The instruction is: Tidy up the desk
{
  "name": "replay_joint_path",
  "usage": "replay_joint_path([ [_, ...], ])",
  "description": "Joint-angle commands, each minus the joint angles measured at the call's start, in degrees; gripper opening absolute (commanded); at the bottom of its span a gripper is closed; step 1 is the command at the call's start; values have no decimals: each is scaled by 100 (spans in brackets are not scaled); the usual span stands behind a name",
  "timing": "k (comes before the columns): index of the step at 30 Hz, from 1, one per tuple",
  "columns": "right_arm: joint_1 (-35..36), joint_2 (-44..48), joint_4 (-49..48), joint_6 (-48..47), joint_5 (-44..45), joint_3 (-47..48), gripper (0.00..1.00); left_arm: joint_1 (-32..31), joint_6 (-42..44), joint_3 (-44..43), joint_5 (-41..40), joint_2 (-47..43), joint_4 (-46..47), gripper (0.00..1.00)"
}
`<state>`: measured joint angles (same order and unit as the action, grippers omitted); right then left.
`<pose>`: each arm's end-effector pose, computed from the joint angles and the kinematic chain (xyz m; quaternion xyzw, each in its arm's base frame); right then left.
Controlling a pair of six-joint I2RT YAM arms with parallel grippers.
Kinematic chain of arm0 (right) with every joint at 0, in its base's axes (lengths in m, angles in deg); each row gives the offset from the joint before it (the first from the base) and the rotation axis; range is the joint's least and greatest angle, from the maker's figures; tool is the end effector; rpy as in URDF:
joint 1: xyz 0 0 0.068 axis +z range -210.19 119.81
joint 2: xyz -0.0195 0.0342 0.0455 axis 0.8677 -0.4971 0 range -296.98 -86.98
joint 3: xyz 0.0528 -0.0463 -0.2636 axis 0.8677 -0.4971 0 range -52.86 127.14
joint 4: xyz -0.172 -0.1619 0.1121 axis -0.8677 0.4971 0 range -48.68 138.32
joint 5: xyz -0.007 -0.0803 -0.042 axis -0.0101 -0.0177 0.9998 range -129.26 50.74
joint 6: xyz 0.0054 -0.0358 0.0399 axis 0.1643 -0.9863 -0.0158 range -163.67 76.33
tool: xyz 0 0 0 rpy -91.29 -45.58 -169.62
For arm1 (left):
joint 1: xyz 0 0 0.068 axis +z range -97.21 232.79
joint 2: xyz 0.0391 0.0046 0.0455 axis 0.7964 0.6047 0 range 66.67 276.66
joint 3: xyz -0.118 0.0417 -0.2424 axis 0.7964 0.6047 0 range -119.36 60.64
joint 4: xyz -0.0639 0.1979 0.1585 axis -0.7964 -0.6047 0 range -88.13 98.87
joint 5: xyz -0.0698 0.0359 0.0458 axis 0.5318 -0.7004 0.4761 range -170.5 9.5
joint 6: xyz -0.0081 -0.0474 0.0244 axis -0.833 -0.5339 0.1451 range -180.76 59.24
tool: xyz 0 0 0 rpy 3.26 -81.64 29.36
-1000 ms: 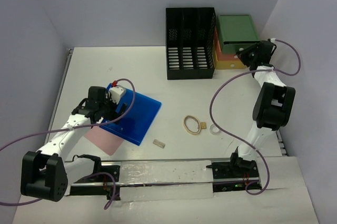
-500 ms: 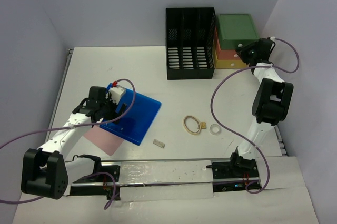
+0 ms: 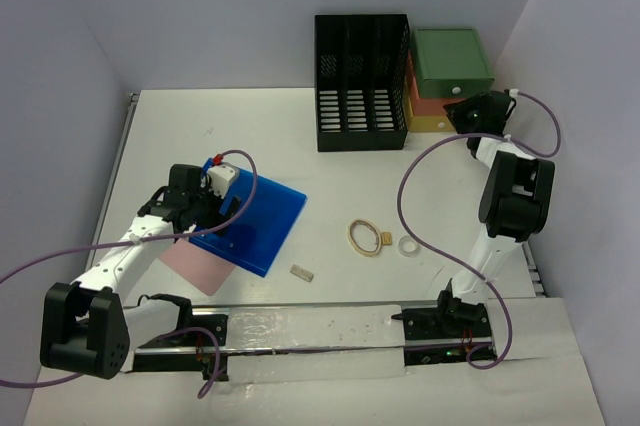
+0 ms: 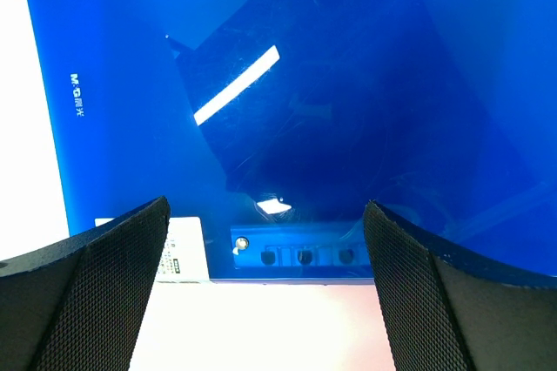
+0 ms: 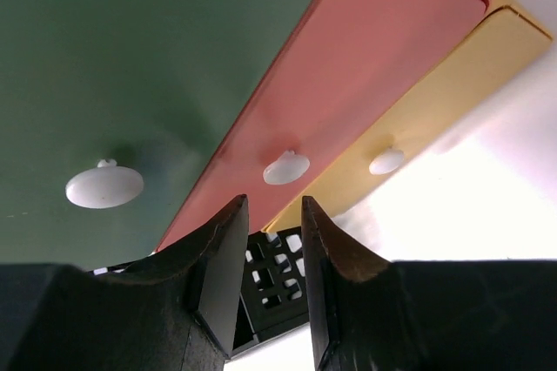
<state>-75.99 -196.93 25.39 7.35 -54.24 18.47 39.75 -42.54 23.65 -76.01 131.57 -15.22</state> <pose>0.4249 -0.1106 0.2139 0.3941 0.7287 0.2697 0.4909 0.2137 -0.0523 0.2046 0.2668 0.9065 -0.0223 0.3265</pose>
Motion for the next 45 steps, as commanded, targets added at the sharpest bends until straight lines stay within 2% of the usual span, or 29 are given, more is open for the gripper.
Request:
replay_joint_path([
  [1, -64, 89, -1005, 231, -67, -144, 39, -15, -55, -80, -18, 22, 186, 99],
  [8, -126, -148, -1468, 537, -150, -211, 41, -15, -46, -89, -47, 40, 177, 99],
  [19, -151, -103, -1267, 455, 40, -399, 41, -15, -54, -89, -36, 65, 177, 99],
  [32, -161, -414, -1143, 517, 41, -68, 42, -15, -38, -90, 17, 110, 160, 99],
  [45, -256, -447, -1682, 520, -31, -172, 38, -15, -38, -89, 25, 171, 160, 99],
])
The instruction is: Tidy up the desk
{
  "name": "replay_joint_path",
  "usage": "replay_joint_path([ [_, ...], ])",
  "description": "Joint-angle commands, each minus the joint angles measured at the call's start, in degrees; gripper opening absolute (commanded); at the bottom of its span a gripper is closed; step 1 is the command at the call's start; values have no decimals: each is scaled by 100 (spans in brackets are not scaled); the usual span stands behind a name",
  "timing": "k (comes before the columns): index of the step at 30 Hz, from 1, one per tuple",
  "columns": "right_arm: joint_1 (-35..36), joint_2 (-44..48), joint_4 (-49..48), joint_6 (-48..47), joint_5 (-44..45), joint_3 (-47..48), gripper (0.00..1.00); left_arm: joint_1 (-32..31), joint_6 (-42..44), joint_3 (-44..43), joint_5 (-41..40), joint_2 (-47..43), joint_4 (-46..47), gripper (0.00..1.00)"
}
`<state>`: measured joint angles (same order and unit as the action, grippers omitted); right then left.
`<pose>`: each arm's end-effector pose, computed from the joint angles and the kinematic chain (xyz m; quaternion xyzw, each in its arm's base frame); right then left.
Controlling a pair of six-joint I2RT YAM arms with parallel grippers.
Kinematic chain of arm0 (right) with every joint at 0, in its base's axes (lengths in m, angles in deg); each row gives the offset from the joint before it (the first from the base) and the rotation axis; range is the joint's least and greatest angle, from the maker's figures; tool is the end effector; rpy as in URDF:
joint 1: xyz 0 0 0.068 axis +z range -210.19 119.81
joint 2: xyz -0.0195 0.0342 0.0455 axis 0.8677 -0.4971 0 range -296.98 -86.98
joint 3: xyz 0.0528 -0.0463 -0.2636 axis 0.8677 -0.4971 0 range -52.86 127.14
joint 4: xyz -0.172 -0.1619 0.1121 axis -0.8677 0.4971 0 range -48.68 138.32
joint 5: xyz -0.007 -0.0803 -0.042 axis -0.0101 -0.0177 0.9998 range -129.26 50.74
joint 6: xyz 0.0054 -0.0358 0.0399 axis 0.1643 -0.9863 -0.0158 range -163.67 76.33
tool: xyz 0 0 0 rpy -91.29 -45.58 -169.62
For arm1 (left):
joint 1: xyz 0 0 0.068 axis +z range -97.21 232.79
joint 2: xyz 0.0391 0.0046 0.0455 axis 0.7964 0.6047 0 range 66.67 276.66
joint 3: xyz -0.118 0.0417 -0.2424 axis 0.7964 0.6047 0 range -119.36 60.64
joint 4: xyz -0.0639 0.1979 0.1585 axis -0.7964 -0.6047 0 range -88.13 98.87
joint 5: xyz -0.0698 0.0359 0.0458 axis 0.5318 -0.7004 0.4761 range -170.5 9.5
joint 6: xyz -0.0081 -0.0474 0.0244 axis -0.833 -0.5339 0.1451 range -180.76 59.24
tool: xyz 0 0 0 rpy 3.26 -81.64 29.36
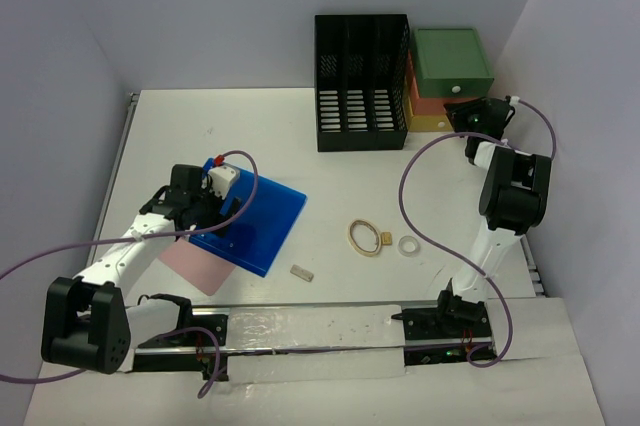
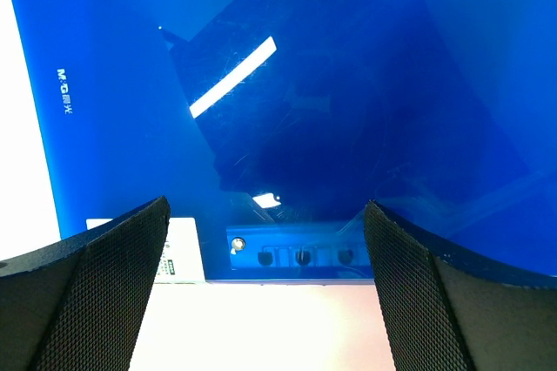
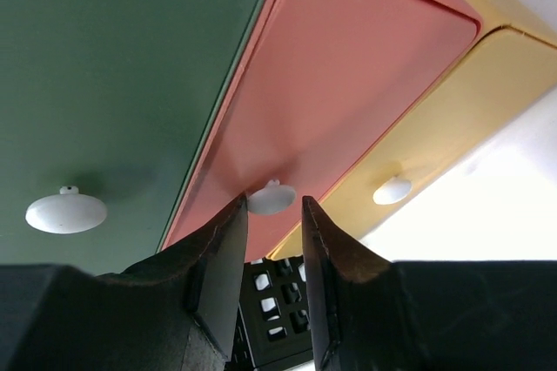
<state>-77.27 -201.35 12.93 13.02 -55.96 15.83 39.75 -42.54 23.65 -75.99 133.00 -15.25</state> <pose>0.4296 -0.1212 0.1885 0.4094 0.6890 0.3088 0.5122 0.2158 -0.0528 0.1996 0.2675 0.9105 -0.0232 0.3145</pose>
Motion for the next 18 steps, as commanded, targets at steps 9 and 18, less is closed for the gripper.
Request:
replay_joint_path([
  [9, -173, -150, -500, 44, 0, 207, 25, -15, -38, -89, 14, 37, 159, 99],
  [18, -173, 28, -542, -97, 0, -125, 3, -15, -46, -98, 12, 37, 144, 99],
])
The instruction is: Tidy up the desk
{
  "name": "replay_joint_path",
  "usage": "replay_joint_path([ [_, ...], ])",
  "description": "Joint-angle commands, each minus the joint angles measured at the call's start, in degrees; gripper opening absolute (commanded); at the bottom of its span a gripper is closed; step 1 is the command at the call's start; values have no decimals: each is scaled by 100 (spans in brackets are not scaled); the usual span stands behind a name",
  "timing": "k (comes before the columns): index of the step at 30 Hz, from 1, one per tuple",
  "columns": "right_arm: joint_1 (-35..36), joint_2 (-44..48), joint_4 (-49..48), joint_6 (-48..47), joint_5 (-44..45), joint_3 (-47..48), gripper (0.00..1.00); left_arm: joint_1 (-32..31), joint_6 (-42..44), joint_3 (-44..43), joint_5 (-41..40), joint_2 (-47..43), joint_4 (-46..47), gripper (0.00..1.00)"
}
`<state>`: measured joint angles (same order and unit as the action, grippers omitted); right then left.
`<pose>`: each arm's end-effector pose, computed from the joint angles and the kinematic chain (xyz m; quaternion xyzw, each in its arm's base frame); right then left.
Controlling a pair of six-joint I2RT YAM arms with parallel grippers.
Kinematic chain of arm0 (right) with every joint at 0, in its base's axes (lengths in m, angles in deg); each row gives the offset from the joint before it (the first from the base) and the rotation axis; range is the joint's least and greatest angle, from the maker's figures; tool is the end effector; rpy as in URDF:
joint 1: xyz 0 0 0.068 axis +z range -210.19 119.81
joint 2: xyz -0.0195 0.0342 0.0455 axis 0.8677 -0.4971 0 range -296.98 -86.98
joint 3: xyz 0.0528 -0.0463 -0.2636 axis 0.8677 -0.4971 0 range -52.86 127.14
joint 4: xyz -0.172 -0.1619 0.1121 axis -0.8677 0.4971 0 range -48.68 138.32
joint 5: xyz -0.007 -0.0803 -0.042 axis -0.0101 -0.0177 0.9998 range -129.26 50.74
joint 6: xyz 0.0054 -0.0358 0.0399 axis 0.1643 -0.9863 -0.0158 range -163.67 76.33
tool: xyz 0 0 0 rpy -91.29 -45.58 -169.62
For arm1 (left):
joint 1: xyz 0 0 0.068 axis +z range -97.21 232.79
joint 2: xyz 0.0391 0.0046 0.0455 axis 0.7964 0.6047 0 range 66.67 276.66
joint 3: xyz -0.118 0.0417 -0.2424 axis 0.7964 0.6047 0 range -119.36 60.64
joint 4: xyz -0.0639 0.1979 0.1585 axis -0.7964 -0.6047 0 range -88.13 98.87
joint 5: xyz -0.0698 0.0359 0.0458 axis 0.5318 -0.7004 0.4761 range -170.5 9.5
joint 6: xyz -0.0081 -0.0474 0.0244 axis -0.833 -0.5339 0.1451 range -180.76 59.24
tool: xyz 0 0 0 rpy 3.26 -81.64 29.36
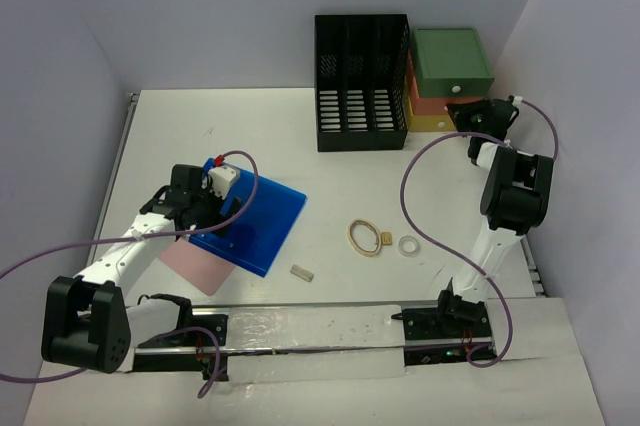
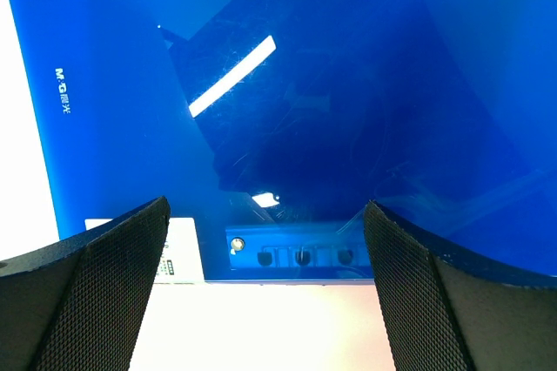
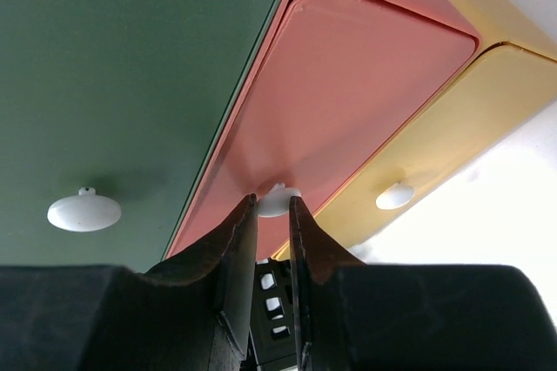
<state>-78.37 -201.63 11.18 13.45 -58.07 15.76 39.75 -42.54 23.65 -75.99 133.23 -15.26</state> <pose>0.4283 -0.1285 0.1893 0.4030 0.6835 0.3211 0.5170 0.2161 -0.0529 0.1987 0.2676 0.9111 -0.0233 0.3125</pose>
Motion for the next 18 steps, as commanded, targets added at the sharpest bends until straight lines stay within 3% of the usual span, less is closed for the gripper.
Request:
replay_joint_path([
  [1, -63, 131, -359, -191, 208, -171, 2, -15, -46, -98, 6, 12, 146, 99],
  [7, -63, 566, -326, -290, 220, -742, 0, -15, -46, -105, 6, -28, 137, 99],
  [15, -72, 1832, -291, -521, 528, -2122, 0, -15, -46, -89, 31, -211, 145, 99],
  [18, -90, 1741, -291, -764, 261, -1942, 12, -15, -46, -89, 67, -249, 137, 99],
])
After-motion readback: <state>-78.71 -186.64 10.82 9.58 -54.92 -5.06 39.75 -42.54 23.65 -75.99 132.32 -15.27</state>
